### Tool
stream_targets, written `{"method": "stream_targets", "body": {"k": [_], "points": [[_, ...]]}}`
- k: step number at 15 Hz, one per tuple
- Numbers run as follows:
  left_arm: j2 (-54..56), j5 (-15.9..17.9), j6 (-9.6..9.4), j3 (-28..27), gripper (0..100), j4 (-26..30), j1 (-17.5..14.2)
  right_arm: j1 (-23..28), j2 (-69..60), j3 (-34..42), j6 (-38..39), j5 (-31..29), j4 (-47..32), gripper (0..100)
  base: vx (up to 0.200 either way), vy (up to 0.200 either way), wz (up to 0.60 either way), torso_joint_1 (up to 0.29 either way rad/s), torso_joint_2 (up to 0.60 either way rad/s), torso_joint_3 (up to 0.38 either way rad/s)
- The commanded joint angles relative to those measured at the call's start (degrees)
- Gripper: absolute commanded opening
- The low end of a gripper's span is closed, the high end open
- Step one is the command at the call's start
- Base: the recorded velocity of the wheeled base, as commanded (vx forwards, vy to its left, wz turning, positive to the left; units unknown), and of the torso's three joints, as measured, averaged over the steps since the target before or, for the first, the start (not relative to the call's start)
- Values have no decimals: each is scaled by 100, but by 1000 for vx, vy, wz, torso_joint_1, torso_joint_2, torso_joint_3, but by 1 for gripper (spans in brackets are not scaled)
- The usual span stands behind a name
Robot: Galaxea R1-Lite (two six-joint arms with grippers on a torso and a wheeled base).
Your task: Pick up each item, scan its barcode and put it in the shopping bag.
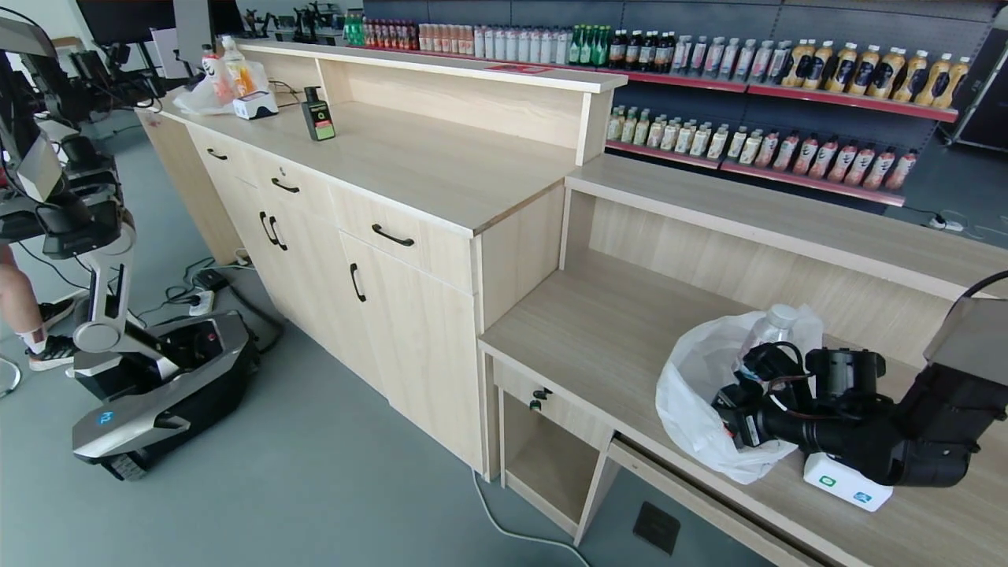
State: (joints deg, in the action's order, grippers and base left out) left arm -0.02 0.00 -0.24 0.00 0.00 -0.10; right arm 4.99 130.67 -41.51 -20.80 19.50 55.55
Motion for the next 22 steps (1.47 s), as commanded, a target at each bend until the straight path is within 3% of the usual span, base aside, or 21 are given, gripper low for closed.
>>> {"method": "stream_targets", "body": {"k": [1,2,7,10,13,16,18,22], "points": [[2,0,-2,0,100,0,1,20,20,38,67,9,8,0,0,0,0,0,0,0],[2,0,-2,0,100,0,1,29,2,108,67,9,17,100,0,0,0,0,0,0],[2,0,-2,0,100,0,1,64,-384,-33,348,1,8,100,0,0,0,0,0,0],[2,0,-2,0,100,0,1,152,-1290,-33,331,-140,8,100,0,0,0,0,0,0],[2,0,-2,0,100,0,1,486,-2432,574,-346,-984,-45,100,0,0,0,0,0,0],[2,0,-2,0,100,0,1,899,-3839,1092,-583,-1080,-484,100,0,0,0,0,0,0],[2,0,-2,0,100,0,1,1549,-4884,1163,-1058,-1072,-1310,100,0,0,-300,6,-4,-1],[2,0,-2,0,100,0,1,2982,-5719,1338,-935,-1080,-2690,100,0,0,-600,2,1,4]]}}
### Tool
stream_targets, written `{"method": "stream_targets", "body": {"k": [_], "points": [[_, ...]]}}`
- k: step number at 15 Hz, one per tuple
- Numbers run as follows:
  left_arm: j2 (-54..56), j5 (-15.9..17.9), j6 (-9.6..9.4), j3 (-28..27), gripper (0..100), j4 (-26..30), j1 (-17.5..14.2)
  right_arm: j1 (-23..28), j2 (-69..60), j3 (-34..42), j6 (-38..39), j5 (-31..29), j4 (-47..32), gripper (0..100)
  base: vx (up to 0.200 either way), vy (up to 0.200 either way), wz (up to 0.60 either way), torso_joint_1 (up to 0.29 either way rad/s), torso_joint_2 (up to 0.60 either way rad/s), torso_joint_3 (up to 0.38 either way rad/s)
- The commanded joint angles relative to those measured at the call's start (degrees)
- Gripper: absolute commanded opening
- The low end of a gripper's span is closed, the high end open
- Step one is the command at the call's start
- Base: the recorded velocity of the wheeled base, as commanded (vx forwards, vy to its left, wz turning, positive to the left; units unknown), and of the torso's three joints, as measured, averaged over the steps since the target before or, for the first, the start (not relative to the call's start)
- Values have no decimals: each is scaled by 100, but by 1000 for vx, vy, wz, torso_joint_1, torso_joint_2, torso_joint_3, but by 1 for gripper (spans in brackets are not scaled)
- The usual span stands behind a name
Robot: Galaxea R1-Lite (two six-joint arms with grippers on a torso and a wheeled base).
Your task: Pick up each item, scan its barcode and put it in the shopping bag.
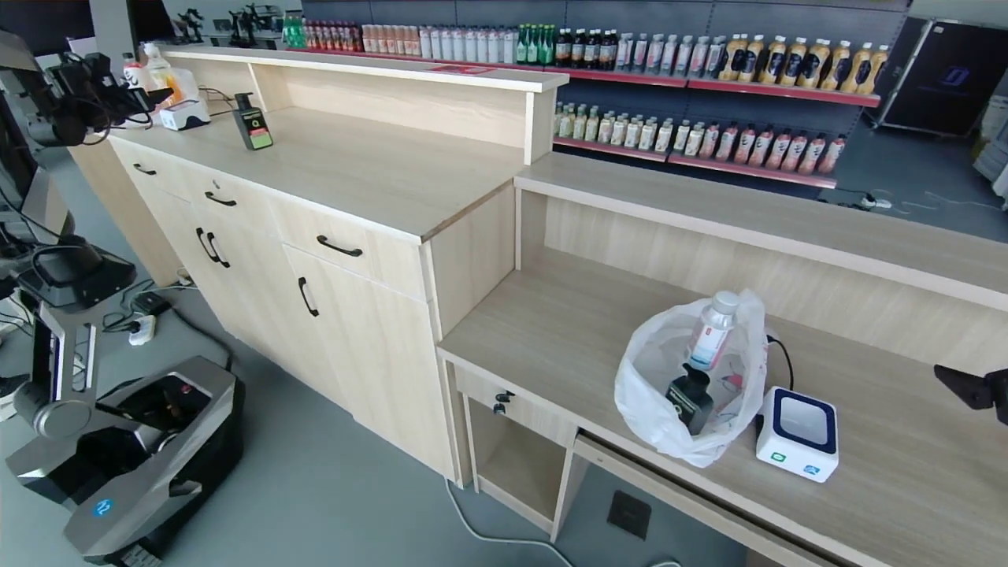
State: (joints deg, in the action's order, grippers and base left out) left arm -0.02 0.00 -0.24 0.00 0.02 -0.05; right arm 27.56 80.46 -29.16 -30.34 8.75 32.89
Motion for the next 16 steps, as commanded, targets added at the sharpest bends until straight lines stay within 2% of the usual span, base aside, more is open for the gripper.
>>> {"method": "stream_targets", "body": {"k": [1,2,4,6,9,11,13,16], "points": [[2,0,-2,0,100,-2,-4,882,-698,112,64,-5,-512,100,0,0,-600,17,2,2],[2,0,-2,0,100,-2,-4,1252,-725,147,292,-14,-723,100,0,0,-600,2,-2,2],[2,0,-2,0,100,-2,-4,1603,-645,147,538,-40,-714,100,0,0,-600,2,0,2],[2,0,-2,0,100,-2,-4,1867,-100,139,811,-32,-257,100,0,0,-600,7,0,2],[2,0,-2,0,100,-2,-4,2157,1323,139,1584,-23,446,100,0,0,0,0,0,0],[2,0,-2,0,100,-2,-4,2297,2097,86,1646,39,965,100,0,0,0,0,0,0],[2,0,-2,0,100,-2,-4,2341,2747,16,1663,522,1835,100,0,0,0,0,0,0],[2,0,-2,0,100,-2,-4,2341,3292,-125,1452,680,2187,100,0,0,0,0,0,0]]}}
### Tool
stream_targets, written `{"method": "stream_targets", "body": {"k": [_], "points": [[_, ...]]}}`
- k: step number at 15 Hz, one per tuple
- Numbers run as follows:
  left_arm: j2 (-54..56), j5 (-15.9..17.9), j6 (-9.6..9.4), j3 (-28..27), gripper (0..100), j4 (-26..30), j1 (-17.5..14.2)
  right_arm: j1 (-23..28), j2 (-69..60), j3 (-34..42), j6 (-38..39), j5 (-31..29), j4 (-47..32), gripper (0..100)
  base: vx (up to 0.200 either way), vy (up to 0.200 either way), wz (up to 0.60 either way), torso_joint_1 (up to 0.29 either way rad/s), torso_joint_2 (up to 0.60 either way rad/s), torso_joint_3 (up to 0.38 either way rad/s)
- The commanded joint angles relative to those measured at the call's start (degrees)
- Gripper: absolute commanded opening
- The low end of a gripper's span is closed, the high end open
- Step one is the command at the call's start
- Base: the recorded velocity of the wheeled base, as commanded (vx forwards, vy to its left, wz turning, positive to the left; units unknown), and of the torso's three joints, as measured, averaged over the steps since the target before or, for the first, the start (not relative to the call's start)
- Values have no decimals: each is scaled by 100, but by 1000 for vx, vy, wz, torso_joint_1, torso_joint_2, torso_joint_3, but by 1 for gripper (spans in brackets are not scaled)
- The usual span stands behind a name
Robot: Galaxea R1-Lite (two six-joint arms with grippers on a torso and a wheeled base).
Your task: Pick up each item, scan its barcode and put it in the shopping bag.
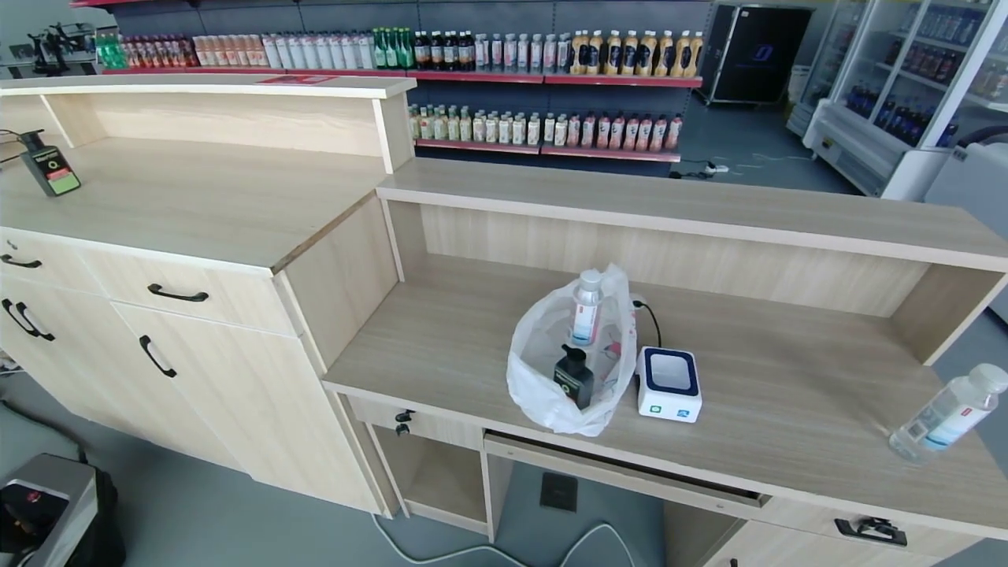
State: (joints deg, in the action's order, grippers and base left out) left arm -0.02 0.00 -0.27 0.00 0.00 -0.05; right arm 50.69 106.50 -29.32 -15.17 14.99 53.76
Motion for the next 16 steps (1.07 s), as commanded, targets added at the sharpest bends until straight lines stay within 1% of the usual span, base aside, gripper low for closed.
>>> {"method": "stream_targets", "body": {"k": [1,6,16], "points": [[2,0,0,0,100,0,-4,20,908,-215,-136,56,205,100,0,0,0,0,0,0],[2,0,0,0,100,0,-4,-244,1620,-346,-294,65,970,100,0,0,0,0,0,0],[2,0,0,0,100,0,-4,-991,2560,-891,-285,56,1822,100,0,0,0,0,0,0]]}}
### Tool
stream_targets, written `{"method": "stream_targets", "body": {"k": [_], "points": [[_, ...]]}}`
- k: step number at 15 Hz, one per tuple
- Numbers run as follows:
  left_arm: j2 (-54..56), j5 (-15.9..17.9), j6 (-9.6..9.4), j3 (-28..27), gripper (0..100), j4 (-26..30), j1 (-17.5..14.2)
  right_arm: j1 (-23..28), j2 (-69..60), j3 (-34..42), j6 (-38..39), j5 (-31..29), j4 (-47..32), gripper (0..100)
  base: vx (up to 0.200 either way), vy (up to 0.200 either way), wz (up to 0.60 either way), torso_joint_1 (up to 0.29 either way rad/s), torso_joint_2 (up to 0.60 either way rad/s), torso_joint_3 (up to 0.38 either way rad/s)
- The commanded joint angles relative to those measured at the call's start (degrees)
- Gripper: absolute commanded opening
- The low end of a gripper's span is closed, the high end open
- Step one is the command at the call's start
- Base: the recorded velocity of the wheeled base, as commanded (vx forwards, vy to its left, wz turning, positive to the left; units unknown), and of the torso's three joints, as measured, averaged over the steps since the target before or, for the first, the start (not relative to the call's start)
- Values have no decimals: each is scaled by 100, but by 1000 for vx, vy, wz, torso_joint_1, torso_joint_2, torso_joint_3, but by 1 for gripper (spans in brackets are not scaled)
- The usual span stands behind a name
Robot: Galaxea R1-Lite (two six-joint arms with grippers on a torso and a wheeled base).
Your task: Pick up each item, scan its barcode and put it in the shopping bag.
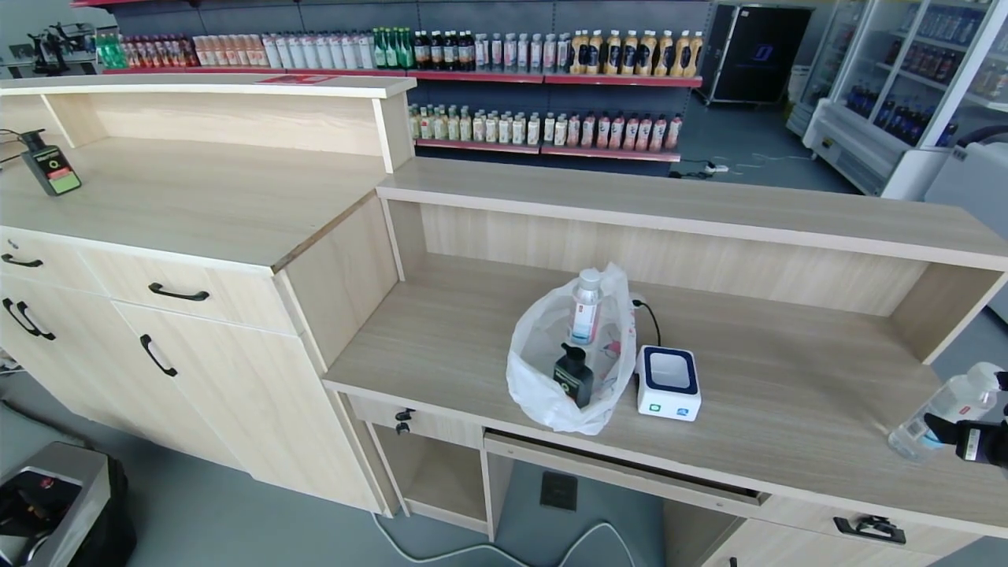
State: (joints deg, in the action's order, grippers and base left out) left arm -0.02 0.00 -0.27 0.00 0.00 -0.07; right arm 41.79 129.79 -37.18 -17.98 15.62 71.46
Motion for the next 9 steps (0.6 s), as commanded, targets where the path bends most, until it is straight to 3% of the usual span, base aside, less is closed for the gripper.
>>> {"method": "stream_targets", "body": {"k": [1,9], "points": [[2,0,0,0,100,0,-1,-189,327,-202,-4,-15,131,100,0,0,0,0,0,0],[2,0,0,0,100,0,-1,-452,890,-852,-12,-111,140,100,0,0,0,0,0,0]]}}
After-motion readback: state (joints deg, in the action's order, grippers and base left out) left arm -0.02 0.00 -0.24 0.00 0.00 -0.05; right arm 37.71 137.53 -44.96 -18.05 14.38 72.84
